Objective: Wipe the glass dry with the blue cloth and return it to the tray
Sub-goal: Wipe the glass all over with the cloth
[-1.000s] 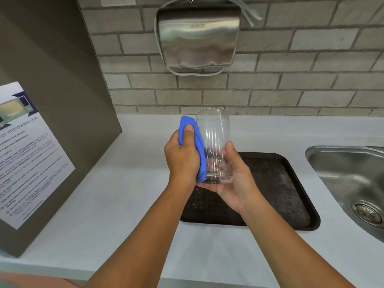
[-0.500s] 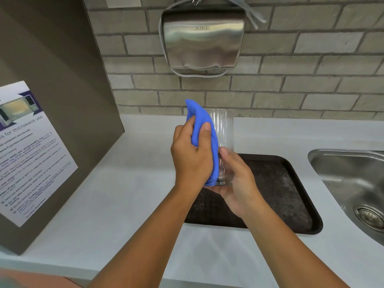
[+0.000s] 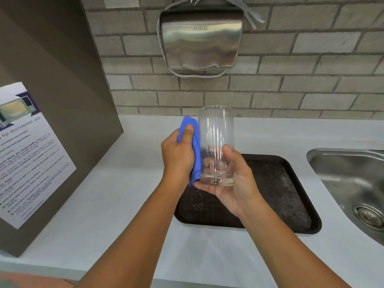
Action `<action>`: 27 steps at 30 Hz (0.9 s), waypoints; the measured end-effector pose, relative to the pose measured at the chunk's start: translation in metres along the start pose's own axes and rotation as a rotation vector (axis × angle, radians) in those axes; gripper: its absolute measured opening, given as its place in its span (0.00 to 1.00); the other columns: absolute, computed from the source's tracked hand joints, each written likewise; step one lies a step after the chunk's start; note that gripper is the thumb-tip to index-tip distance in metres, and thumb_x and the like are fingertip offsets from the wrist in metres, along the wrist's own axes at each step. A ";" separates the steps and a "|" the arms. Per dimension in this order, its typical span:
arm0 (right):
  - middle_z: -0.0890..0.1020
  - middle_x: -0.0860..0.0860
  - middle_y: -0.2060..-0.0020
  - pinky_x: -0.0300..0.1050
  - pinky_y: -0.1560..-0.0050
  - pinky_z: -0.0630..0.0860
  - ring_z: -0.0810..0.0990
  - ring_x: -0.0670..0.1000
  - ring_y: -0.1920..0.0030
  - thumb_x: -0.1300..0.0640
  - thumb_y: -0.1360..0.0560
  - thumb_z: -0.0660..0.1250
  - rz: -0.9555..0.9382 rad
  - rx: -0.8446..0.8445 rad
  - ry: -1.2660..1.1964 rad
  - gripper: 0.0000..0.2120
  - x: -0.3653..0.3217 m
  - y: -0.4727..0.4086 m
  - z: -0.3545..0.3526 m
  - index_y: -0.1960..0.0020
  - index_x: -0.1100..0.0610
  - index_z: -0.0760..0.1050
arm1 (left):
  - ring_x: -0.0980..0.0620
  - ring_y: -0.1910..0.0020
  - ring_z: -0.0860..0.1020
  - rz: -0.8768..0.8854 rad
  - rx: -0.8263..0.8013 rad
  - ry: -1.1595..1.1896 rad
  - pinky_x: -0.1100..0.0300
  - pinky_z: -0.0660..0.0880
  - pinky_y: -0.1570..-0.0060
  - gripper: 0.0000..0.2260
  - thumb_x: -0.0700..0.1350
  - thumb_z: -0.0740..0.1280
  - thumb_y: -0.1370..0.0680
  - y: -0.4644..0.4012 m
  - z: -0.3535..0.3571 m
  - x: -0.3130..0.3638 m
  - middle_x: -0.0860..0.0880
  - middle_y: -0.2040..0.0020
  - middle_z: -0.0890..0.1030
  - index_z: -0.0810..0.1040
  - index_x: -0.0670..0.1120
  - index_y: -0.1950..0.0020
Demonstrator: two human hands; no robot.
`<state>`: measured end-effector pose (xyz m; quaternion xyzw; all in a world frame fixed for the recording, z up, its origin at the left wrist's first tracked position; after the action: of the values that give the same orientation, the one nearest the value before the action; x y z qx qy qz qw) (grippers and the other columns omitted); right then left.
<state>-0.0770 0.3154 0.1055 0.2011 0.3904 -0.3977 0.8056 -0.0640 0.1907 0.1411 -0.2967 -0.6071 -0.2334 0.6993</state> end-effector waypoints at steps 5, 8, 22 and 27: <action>0.86 0.60 0.56 0.56 0.60 0.84 0.86 0.60 0.59 0.46 0.34 0.75 -0.082 0.187 0.283 0.17 0.010 -0.002 -0.002 0.50 0.55 0.82 | 0.55 0.58 0.76 0.695 -0.012 -0.312 0.61 0.76 0.55 0.14 0.46 0.69 0.25 0.021 0.010 0.030 0.49 0.56 0.72 0.82 0.46 0.40; 0.86 0.57 0.58 0.53 0.63 0.84 0.87 0.59 0.60 0.45 0.37 0.75 -0.140 0.223 0.310 0.15 0.012 -0.003 -0.002 0.54 0.52 0.83 | 0.46 0.57 0.75 0.798 -0.024 -0.531 0.47 0.76 0.54 0.14 0.45 0.71 0.27 0.020 0.017 0.036 0.50 0.56 0.69 0.82 0.47 0.41; 0.85 0.59 0.57 0.60 0.56 0.81 0.86 0.61 0.57 0.45 0.35 0.75 0.004 0.042 -0.024 0.24 0.004 -0.003 -0.003 0.44 0.59 0.81 | 0.54 0.73 0.68 0.004 0.022 -0.083 0.61 0.69 0.69 0.18 0.48 0.63 0.20 0.006 -0.001 -0.009 0.47 0.70 0.68 0.67 0.46 0.68; 0.87 0.56 0.54 0.54 0.58 0.82 0.86 0.57 0.55 0.43 0.33 0.73 0.083 -0.074 -0.117 0.19 0.006 -0.005 -0.007 0.50 0.56 0.84 | 0.62 0.63 0.75 0.479 -0.029 -0.186 0.74 0.70 0.62 0.09 0.51 0.63 0.21 0.030 0.002 0.004 0.51 0.59 0.72 0.80 0.49 0.50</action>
<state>-0.0823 0.3143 0.0963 0.1635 0.3486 -0.3605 0.8496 -0.0444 0.2142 0.1411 -0.4622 -0.5778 -0.0417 0.6714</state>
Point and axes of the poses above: each hand's wrist, its own y-axis away from the middle knuckle, its own z-axis out of the palm, x = y × z, the point moved 2 cm from there along -y, towards the middle knuckle
